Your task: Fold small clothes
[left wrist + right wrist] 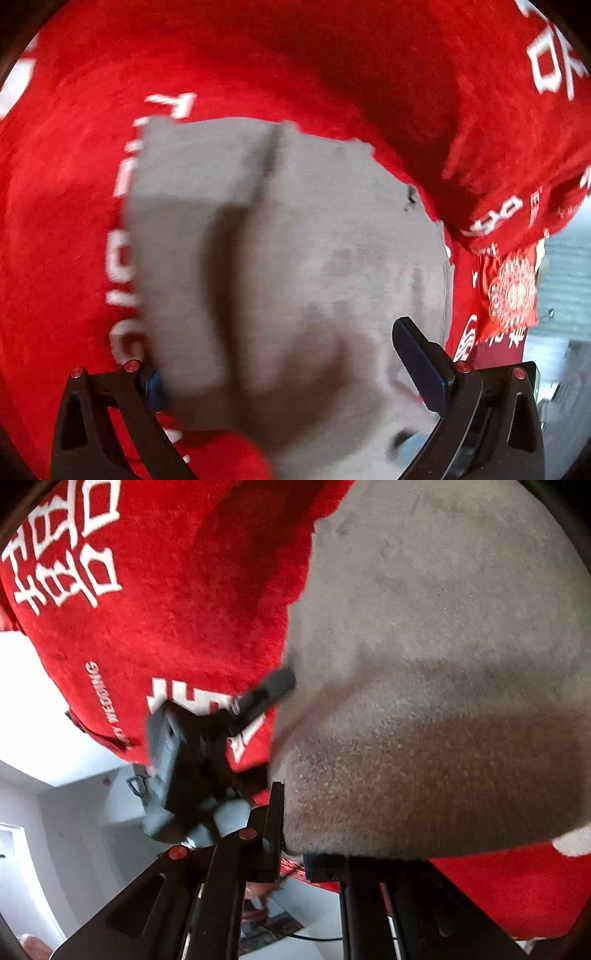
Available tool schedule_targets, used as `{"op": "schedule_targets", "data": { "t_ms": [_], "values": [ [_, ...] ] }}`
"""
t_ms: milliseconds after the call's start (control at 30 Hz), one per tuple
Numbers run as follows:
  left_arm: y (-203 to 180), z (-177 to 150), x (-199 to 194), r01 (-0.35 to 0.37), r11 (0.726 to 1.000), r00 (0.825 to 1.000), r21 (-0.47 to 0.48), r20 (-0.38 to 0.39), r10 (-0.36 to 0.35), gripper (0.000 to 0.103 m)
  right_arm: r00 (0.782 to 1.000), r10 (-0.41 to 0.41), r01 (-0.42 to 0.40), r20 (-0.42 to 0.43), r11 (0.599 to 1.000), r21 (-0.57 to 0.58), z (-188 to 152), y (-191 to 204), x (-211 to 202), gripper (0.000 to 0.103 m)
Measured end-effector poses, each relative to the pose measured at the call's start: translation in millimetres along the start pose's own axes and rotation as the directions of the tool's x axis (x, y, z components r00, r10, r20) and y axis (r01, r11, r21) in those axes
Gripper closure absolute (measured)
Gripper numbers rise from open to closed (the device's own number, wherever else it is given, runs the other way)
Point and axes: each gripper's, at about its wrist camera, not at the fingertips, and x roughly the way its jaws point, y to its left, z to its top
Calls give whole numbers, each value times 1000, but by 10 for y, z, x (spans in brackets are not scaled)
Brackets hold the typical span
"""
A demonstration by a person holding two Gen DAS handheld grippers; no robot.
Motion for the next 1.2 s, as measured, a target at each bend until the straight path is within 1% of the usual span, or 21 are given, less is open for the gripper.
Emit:
{"op": "schedule_targets", "data": {
  "t_ms": [100,167,233,267,300,367,400,433,467,567,633,667,700,733,800,867,1000,1033,1100,1133,1200],
  "values": [
    [-179,12,101,-108,992,994,72,2,108,2,999,-33,34,-31,999,21,-76,-89,53,94],
    [-232,-1,186,-197,975,980,107,6,197,14,994,-91,92,-63,996,17,-127,-152,68,94],
    [-250,-19,277,-284,949,958,139,0,286,26,984,-150,151,-95,989,-1,-160,-190,54,90],
    [-250,-31,292,-303,942,952,146,4,306,27,976,-187,186,-110,982,-19,-175,-202,28,90],
    [-263,-43,290,-305,940,952,153,14,307,27,969,-215,212,-122,977,-35,-169,-214,-16,90],
    [-282,-58,286,-312,937,950,156,20,313,27,950,-278,271,-140,960,-68,-160,-221,-106,79],
    [-291,-58,292,-317,936,948,155,21,318,27,943,-303,294,-139,952,-81,-149,-226,-174,64],
    [-297,-57,297,-321,935,946,153,21,322,27,937,-323,312,-134,945,-92,-128,-217,-245,52],
    [-302,-55,301,-325,934,945,150,21,326,27,934,-334,323,-123,941,-105,-105,-221,-352,50],
    [-323,-35,318,-337,931,941,138,25,337,27,931,-358,344,-73,927,-151,-3,-128,-600,50],
    [-317,-53,325,-344,929,939,135,28,343,27,926,-377,369,-11,912,-181,99,-31,-757,50],
    [-349,-52,359,-348,928,937,133,30,348,27,923,-384,381,21,904,-194,149,0,-842,53],
    [-337,-50,363,-351,927,936,133,30,350,27,918,-391,396,63,895,-204,224,58,-907,65],
    [-381,-33,426,-354,926,935,131,30,354,27,912,-399,411,96,887,-211,309,60,-980,82],
    [-401,-30,456,-359,925,933,127,31,358,27,890,-433,454,139,863,-220,450,138,-966,90],
    [-410,-26,471,-363,923,932,124,32,362,27,872,-463,489,161,843,-226,581,148,-921,90],
    [-453,-34,524,-375,918,927,127,32,374,27,855,-491,519,168,818,-249,777,92,-811,90],
    [-463,-33,540,-378,917,926,125,32,377,27,844,-510,537,169,802,-262,805,74,-765,90],
    [-476,-37,562,-379,917,925,121,31,378,26,805,-576,591,140,759,-273,858,-45,-640,93],
    [-471,-28,562,-380,917,925,119,31,379,26,795,-594,602,119,752,-268,872,-120,-613,94],
    [-480,-18,573,-382,917,924,116,29,381,27,815,-568,577,117,776,-255,872,-197,-634,94]
  ]
}}
